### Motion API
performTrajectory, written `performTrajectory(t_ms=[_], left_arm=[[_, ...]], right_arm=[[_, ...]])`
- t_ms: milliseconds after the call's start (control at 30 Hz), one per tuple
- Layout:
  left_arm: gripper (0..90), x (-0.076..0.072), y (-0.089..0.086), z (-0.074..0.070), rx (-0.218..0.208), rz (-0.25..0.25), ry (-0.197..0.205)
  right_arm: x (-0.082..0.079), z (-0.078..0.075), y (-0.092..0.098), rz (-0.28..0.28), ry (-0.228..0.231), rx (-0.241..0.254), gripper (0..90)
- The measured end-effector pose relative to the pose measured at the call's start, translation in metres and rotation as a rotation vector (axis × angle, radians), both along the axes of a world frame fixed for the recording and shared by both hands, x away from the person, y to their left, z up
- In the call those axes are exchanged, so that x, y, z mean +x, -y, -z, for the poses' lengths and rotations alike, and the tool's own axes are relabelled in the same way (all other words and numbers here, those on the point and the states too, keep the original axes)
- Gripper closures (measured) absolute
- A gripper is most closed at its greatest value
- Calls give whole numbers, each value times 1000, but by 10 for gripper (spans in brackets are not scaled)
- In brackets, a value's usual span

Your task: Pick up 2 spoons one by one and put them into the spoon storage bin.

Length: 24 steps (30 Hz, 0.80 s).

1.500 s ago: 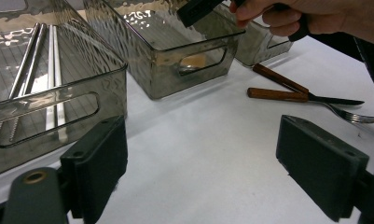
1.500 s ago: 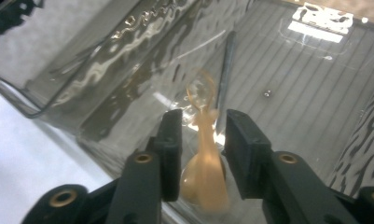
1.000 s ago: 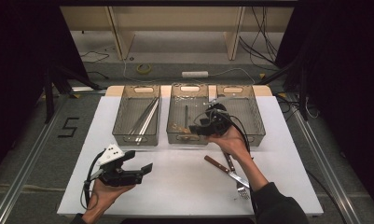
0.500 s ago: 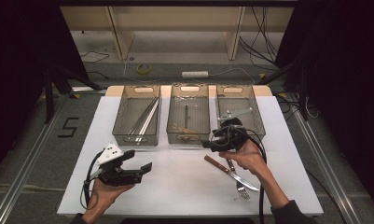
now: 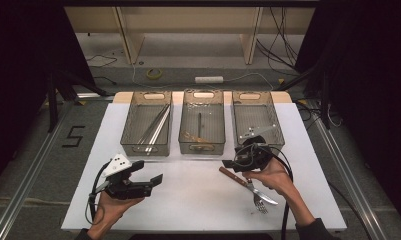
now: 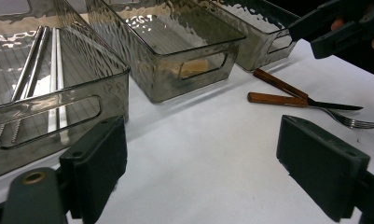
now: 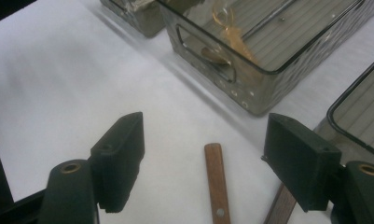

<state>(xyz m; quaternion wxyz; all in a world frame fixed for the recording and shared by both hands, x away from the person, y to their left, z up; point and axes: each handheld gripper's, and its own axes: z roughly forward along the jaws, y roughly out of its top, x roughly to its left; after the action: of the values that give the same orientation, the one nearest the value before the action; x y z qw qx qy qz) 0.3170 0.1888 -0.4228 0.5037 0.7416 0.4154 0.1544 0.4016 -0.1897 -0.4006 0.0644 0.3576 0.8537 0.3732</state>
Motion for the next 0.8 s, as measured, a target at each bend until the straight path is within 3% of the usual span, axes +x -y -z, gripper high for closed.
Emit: performTrajectory(t_ms=[333, 533, 800], left_arm=[[157, 1, 2, -1, -1, 1, 2], [157, 1, 3, -1, 2, 7, 3], [158, 0, 2, -1, 2, 3, 2]], right_arm=[[-3, 8, 1, -24, -37, -39, 271], [-4, 16, -1, -49, -69, -97, 269], [-4, 21, 0, -59, -79, -136, 269]])
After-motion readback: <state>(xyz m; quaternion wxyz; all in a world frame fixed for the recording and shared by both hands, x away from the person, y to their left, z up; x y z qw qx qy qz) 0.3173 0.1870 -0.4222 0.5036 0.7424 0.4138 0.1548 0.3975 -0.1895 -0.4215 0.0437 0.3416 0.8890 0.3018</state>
